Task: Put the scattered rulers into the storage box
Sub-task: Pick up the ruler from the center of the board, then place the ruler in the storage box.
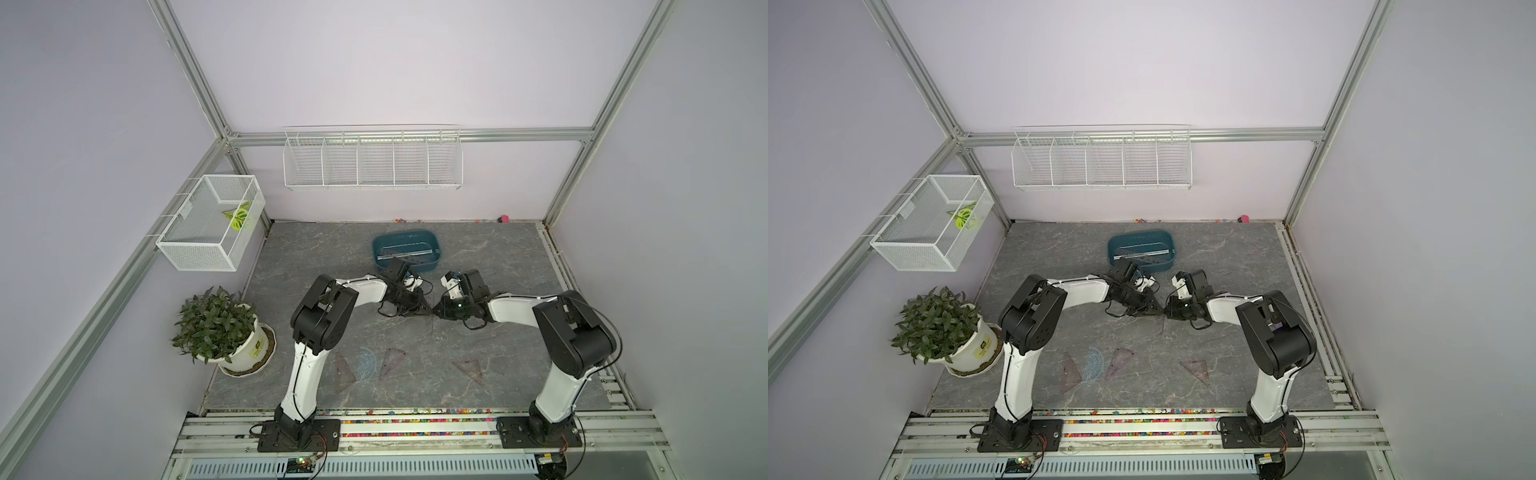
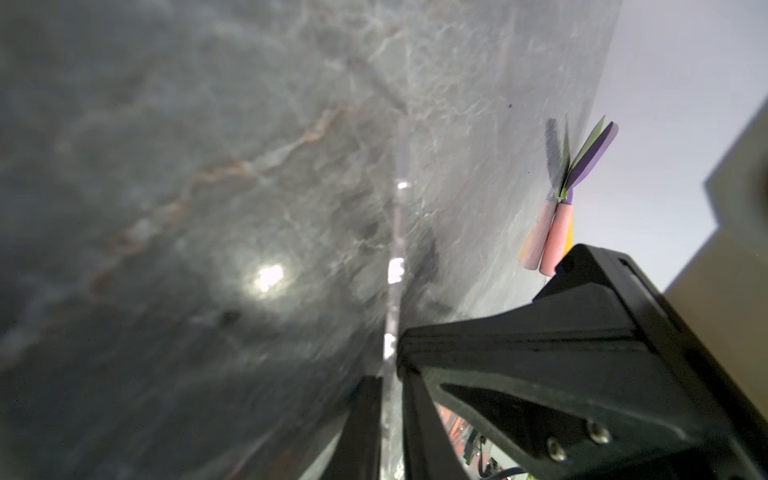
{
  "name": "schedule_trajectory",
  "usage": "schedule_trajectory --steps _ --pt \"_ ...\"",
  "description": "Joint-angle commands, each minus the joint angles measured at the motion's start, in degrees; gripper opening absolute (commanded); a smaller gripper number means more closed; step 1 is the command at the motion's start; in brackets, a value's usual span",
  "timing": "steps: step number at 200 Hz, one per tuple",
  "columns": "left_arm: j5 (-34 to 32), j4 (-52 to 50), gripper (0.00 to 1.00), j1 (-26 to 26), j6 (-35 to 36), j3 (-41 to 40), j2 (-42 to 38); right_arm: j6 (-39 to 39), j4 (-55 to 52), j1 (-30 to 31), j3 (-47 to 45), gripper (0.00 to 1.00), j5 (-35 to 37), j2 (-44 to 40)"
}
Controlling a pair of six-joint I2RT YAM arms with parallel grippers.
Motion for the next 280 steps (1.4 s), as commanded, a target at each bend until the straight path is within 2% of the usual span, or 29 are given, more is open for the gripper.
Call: schedule_trajectory --steps 1,11,38,53,81,95,121,153,174,234,280 --pt "-2.24 -3.10 0.07 -1.76 0.93 -0.93 2.56 -0.16 -6.08 0.18 -3.18 0.01 3.18 3.38" --pt "-3.56 -5.04 0.00 -1.74 1.90 -0.09 1.92 -0.44 -6.75 -0.38 -3.22 0.01 2.56 1.83" --pt "-8.72 -11.21 0.00 -1.53 3.83 3.91 -3.11 -2.16 -10.07 -3.23 -2.98 0.03 2.07 -4.23" --pt "-12.60 -12.93 0.00 -0.79 2.16 6.74 -6.24 -3.24 -11.50 -5.43 -2.80 0.02 1.47 -6.33" --pt "-18.33 -10.83 0.00 1.25 -5.61 10.39 -9.28 -2.98 -11.27 -8.16 -3.81 0.02 -0.65 -8.89" --pt "-20.64 -10.58 0.00 1.57 -8.88 13.88 -8.74 -2.17 -10.14 -8.36 -4.77 0.02 -1.52 -9.99" --pt "-29.13 -11.09 0.00 2.19 -17.16 20.08 -7.08 -1.00 -8.72 -8.95 -5.74 0.02 -3.22 -10.84" --pt "-37.56 -3.34 0.00 4.35 -32.51 17.88 -7.46 0.73 -6.28 -8.78 -7.39 0.01 -6.49 -12.23" --pt "-41.84 3.67 0.00 4.47 -37.47 17.35 -6.43 1.50 -5.35 -8.76 -8.86 0.01 -7.20 -14.16" --pt "-41.75 8.71 0.00 5.09 -48.16 25.31 4.54 1.33 -5.91 -7.38 -10.07 0.01 -7.33 -16.95" --pt "-43.63 5.97 0.00 4.95 -49.76 31.11 9.19 1.03 -5.49 -7.38 -11.10 0.01 -7.04 -17.90"
